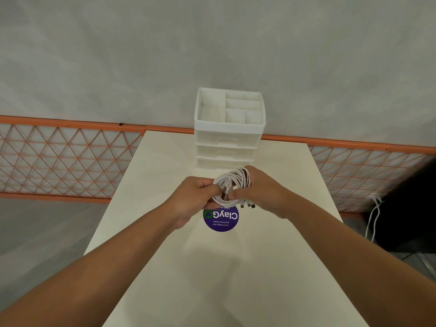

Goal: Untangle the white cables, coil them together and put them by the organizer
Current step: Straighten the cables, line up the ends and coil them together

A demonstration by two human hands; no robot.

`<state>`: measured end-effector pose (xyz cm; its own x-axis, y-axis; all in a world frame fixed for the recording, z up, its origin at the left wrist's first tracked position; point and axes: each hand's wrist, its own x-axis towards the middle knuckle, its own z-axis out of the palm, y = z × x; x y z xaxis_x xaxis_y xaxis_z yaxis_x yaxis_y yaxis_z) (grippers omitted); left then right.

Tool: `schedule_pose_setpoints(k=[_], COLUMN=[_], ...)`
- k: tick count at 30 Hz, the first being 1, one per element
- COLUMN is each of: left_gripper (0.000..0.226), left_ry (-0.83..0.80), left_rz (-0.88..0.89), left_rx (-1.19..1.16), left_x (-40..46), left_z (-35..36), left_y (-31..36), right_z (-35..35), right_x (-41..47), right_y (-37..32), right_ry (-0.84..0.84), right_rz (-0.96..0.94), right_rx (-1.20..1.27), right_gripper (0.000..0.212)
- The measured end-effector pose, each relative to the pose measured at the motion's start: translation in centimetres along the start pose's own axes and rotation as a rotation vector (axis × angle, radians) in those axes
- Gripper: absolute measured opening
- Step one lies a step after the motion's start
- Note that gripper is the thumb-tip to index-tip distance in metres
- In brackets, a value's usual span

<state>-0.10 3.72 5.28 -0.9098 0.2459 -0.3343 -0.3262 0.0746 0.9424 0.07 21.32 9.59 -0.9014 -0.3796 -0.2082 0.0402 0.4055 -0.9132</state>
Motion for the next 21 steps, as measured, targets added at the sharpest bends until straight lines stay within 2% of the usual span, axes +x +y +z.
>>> schedule_pose_setpoints(k=[2,10,21], left_gripper=[0.023,0.020,0.023], left_ry=[-0.024,-0.029,-0.101], left_rz=[0.010,0.074,0.107], left_rx=[0.018,0.115,-0.112], left_x=[-0.1,0.0,-0.2], left_z=[-0.1,-0.5,-1.0], left_y=[0.3,0.1,0.5], right_z=[-0.3,-0.6,-1.5], right_x=[0.1,0.3,0.2], right_y=[0.0,0.7,0.7], right_ry=[-0.028,-0.035,-0.052], right_rz=[0.008,0.050,-0.004], right_rx=[0.034,0.086,0.089], right_gripper=[0.018,0.034,0.034])
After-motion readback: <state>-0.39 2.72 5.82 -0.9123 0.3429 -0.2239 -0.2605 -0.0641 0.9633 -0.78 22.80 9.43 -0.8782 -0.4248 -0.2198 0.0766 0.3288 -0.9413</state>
